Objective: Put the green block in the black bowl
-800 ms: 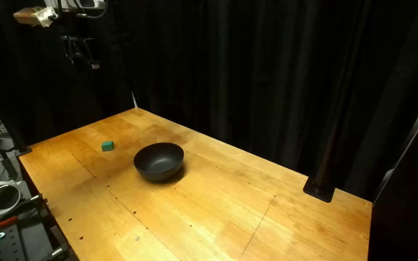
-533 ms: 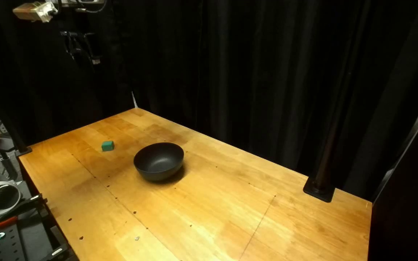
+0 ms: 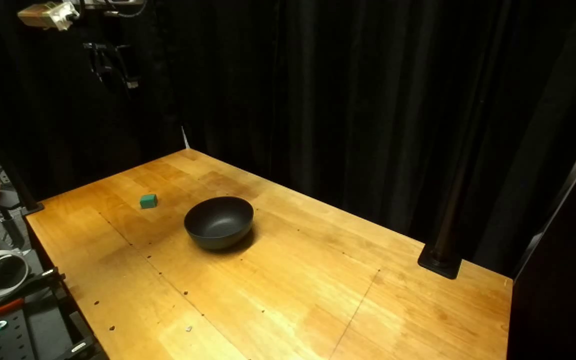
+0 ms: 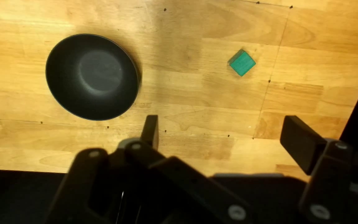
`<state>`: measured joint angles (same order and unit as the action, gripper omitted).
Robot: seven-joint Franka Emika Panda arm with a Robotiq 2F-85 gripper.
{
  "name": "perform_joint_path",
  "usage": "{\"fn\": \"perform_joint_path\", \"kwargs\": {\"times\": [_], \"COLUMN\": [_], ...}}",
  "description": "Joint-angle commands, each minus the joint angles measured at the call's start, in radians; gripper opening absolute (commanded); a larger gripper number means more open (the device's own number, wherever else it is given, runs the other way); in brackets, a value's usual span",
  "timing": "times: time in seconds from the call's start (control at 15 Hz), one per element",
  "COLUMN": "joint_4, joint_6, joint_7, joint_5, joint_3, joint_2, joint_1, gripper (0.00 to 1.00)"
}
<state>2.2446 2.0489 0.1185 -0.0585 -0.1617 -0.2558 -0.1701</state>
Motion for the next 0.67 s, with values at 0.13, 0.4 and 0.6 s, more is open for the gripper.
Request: {"fn": "perform_joint_path", "kwargs": {"times": [0.13, 0.4, 0.6], "joint_4": [0.028, 0.074, 0.120], "joint_6": [0.041, 0.114, 0.240], "joint_7": [0.022, 0.043, 0.086], "joint_5": [-0.005, -0.036, -0.066], "joint_3": [-0.016, -0.047, -0.079], "joint_2": [0.062, 0.174, 0.268], "joint_1": [0.002, -0.027, -0.058], "gripper": [1.00, 1.00, 1.00]}}
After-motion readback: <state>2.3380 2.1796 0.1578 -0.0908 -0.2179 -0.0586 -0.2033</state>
